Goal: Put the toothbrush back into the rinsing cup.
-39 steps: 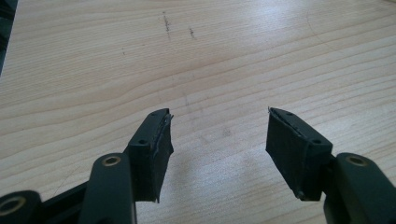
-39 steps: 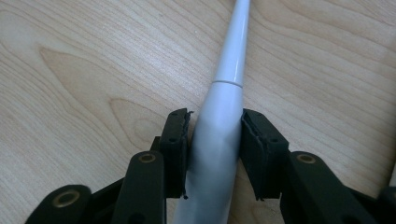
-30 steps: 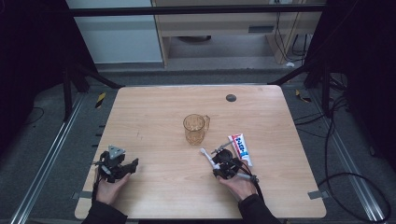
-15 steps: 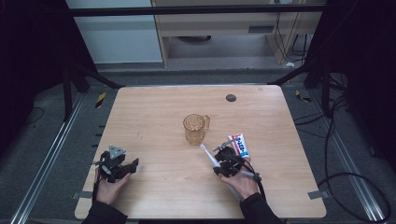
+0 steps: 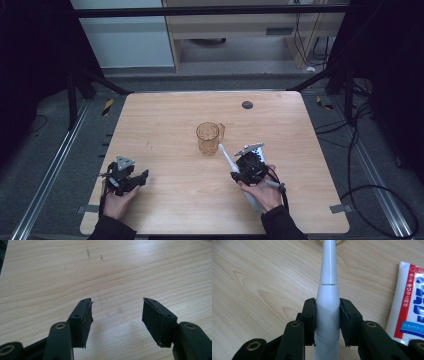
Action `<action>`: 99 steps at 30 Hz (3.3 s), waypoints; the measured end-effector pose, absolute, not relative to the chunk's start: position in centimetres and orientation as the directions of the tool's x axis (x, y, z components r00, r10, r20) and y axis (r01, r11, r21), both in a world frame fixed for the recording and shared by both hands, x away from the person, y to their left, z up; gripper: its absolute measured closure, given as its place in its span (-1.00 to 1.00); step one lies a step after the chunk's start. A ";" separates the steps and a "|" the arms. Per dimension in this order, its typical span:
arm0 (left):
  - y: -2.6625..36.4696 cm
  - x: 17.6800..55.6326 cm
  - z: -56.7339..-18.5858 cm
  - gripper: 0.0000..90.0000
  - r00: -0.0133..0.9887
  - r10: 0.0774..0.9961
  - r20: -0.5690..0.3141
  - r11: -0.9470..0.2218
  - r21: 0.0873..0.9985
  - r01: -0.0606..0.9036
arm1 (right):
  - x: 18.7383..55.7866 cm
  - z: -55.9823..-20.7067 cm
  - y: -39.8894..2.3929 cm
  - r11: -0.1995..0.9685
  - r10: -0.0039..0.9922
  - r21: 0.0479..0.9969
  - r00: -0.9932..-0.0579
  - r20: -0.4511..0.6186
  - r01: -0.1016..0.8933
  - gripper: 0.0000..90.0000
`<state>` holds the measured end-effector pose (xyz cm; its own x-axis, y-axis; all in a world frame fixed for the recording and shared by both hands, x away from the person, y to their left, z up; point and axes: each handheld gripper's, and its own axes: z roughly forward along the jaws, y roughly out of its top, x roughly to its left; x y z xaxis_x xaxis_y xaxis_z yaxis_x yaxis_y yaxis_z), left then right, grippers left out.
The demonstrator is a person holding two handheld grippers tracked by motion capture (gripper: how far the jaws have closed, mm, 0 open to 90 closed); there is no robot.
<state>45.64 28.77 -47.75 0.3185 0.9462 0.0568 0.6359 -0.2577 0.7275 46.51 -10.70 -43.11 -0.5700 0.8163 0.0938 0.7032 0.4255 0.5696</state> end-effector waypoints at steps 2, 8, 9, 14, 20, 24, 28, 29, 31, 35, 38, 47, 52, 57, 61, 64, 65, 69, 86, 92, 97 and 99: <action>28.8 45.7 -47.8 -0.11 0.319 0.946 0.057 -0.258 0.727 0.636 | 46.4 -42.8 -10.9 0.415 0.817 0.585 -0.568 0.098 0.697 0.50; 28.8 45.6 -47.8 -0.10 0.318 0.946 0.057 -0.257 0.729 0.635 | 46.2 -41.9 -11.2 0.386 0.817 0.639 -0.568 0.099 0.666 0.50; 28.7 45.6 -47.8 -0.10 0.318 0.946 0.056 -0.256 0.729 0.635 | 46.1 -41.7 -11.2 0.377 0.818 0.652 -0.566 0.099 0.658 0.50; 28.7 45.7 -47.8 -0.10 0.318 0.946 0.056 -0.256 0.731 0.633 | 45.9 -40.6 -11.5 0.323 0.820 0.725 -0.562 0.107 0.609 0.50; 28.7 45.6 -47.7 -0.10 0.317 0.947 0.058 -0.255 0.736 0.627 | 45.9 -39.7 -11.6 0.272 0.834 0.785 -0.543 0.097 0.557 0.50; 28.7 45.5 -47.7 -0.09 0.313 0.948 0.056 -0.249 0.742 0.622 | 46.1 -38.5 -11.3 0.218 0.841 0.840 -0.532 0.097 0.497 0.50; 28.7 45.5 -47.7 -0.09 0.311 0.949 0.057 -0.248 0.745 0.619 | 46.6 -37.7 -10.9 0.182 0.845 0.866 -0.524 0.104 0.466 0.50; 28.7 45.5 -47.6 -0.09 0.311 0.949 0.058 -0.248 0.747 0.617 | 46.8 -37.5 -10.8 0.171 0.845 0.875 -0.524 0.107 0.453 0.50; 28.7 45.5 -47.6 -0.09 0.311 0.948 0.059 -0.249 0.747 0.617 | 47.0 -37.1 -10.6 0.147 0.844 0.889 -0.523 0.116 0.434 0.50; 28.7 45.5 -47.6 -0.09 0.311 0.949 0.059 -0.248 0.750 0.614 | 47.3 -36.5 -10.0 0.116 0.854 0.911 -0.508 0.112 0.396 0.50; 28.7 45.5 -47.6 -0.09 0.310 0.949 0.056 -0.244 0.752 0.612 | 47.7 -36.2 -9.6 0.085 0.859 0.927 -0.498 0.117 0.365 0.50; 28.7 45.4 -47.5 -0.08 0.307 0.950 0.055 -0.240 0.760 0.605 | 48.7 -35.4 -8.7 0.043 0.866 0.948 -0.486 0.123 0.316 0.50; 28.6 45.3 -47.4 -0.06 0.307 0.950 0.054 -0.237 0.767 0.597 | 49.3 -35.0 -8.5 0.005 0.872 0.959 -0.470 0.135 0.284 0.50; 28.7 45.3 -47.4 -0.04 0.307 0.950 0.050 -0.234 0.768 0.597 | 49.7 -34.7 -8.1 -0.011 0.879 0.968 -0.459 0.128 0.250 0.50; 28.7 45.3 -47.3 -0.04 0.311 0.949 0.051 -0.236 0.768 0.596 | 50.1 -34.4 -7.6 -0.024 0.880 0.971 -0.456 0.133 0.236 0.50; 28.6 45.3 -47.3 -0.03 0.311 0.949 0.051 -0.236 0.769 0.594 | 50.3 -34.3 -7.5 -0.029 0.882 0.974 -0.453 0.131 0.227 0.50; 28.7 45.3 -47.3 -0.03 0.310 0.949 0.050 -0.233 0.771 0.592 | 50.6 -34.2 -7.3 -0.037 0.882 0.974 -0.451 0.136 0.223 0.50; 28.7 45.3 -47.3 -0.03 0.310 0.949 0.049 -0.232 0.774 0.589 | 51.0 -34.2 -7.0 -0.053 0.882 0.976 -0.448 0.144 0.209 0.50; 28.7 45.2 -47.2 0.00 0.308 0.950 0.050 -0.229 0.782 0.580 | 53.0 -34.4 -6.4 -0.092 0.894 0.979 -0.418 0.162 0.183 0.50; 28.7 45.2 -47.2 0.01 0.307 0.950 0.051 -0.228 0.784 0.577 | 53.5 -34.4 -6.0 -0.097 0.897 0.981 -0.411 0.160 0.169 0.50; 28.8 45.1 -47.1 0.01 0.306 0.951 0.050 -0.227 0.786 0.576 | 53.8 -34.2 -5.9 -0.113 0.897 0.982 -0.409 0.167 0.152 0.50; 28.7 45.1 -47.1 0.02 0.305 0.951 0.048 -0.224 0.787 0.575 | 54.1 -34.1 -5.9 -0.115 0.899 0.982 -0.405 0.166 0.148 0.50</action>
